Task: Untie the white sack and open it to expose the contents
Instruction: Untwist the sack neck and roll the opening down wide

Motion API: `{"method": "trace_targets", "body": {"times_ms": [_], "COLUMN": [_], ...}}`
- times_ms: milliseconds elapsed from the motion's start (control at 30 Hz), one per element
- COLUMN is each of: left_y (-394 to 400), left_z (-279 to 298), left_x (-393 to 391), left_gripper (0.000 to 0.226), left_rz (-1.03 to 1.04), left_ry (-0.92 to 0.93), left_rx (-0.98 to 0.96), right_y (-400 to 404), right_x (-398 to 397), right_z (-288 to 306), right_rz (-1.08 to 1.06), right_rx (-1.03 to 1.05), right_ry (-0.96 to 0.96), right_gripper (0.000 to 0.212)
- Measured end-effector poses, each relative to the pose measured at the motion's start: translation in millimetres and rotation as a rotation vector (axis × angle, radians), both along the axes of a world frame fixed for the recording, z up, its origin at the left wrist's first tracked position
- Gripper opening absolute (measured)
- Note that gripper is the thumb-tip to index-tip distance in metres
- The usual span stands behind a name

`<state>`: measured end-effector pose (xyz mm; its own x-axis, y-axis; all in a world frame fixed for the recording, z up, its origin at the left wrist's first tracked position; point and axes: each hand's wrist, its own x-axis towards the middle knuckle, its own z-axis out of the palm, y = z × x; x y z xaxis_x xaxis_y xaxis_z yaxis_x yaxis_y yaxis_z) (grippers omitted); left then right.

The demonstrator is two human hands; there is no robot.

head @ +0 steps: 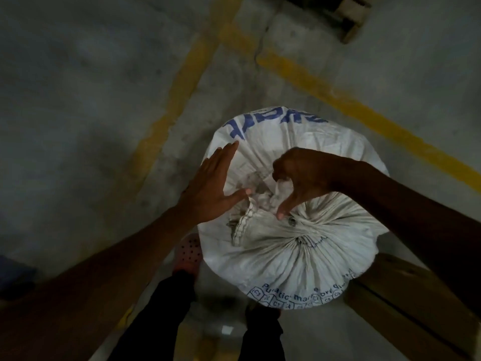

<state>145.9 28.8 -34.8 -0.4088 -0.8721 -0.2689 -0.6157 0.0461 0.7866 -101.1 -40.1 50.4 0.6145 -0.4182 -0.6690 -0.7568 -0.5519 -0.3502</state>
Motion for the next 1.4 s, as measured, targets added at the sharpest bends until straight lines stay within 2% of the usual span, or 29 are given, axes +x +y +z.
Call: {"method": "trace_targets", "body": {"times_ms": [100,200,267,400,467,533,600,667,733,867,1033,1200,1333,1400], "left_y": [4.8,7.4,7.8,5.7,4.7,4.3,4.3,4.7,5.8,9.5,12.5,13.6,15.1,16.3], "left_z": [-2.3,-6.1,-7.4,-10.4,-12.5,-14.1,-15.4,-16.3,-16.6,-16.8,-18.2,-17.1,-14.8,-14.0], "left_x": [1.0,1.0,0.3,-2.2,-4.5,-8.4,-12.7,-16.3,-19.8,-26.2,-33.6,-44.5,-49.2,-50.1], "left_gripper": [0.101,0.1,0.1,0.1,0.099,0.097,0.096,0.095,0.095,0.095,0.095,0.093,0.094,0.094], "left_rz": [0.0,0.009,0.01,0.016,0.011,0.001,0.001,-0.001,-0.011,-0.03,-0.054,-0.063,-0.076,-0.081], "left_ry": [0.011,0.032,0.036,0.015,0.003,-0.007,-0.018,-0.024,-0.025,-0.036,-0.035,-0.043,-0.05,-0.05], "left_rx": [-0.002,0.02,0.03,0.074,0.078,0.07,0.066,0.073,0.083,0.083,0.076,0.075,0.056,0.055], "right_y": [12.6,23.1,29.4,39.0,43.3,48.5,54.2,59.1,66.6,82.2,99.2,109.7,110.3,115.2], "right_x": [3.4,-0.9,-3.5,-11.3,-14.1,-17.7,-19.1,-23.0,-29.5,-41.9,-54.9,-60.2,-57.3,-59.0], "right_z": [13.9,22.1,23.9,24.3,25.7,24.0,25.8,24.9,20.2,4.3,-1.7,8.9,8.7,1.6], "right_rz": [-0.006,-0.036,-0.082,-0.215,-0.242,-0.261,-0.3,-0.305,-0.314,-0.362,-0.392,-0.34,-0.275,-0.227], "right_rx": [0.171,0.329,0.402,0.513,0.538,0.568,0.621,0.654,0.631,0.481,0.612,0.523,0.32,0.269], "right_ry": [0.105,0.206,0.268,0.314,0.334,0.36,0.387,0.382,0.377,0.392,0.341,0.223,0.083,0.022], "right_gripper": [0.075,0.065,0.068,0.101,0.108,0.102,0.086,0.092,0.093,0.076,0.097,0.075,0.068,0.077]}}
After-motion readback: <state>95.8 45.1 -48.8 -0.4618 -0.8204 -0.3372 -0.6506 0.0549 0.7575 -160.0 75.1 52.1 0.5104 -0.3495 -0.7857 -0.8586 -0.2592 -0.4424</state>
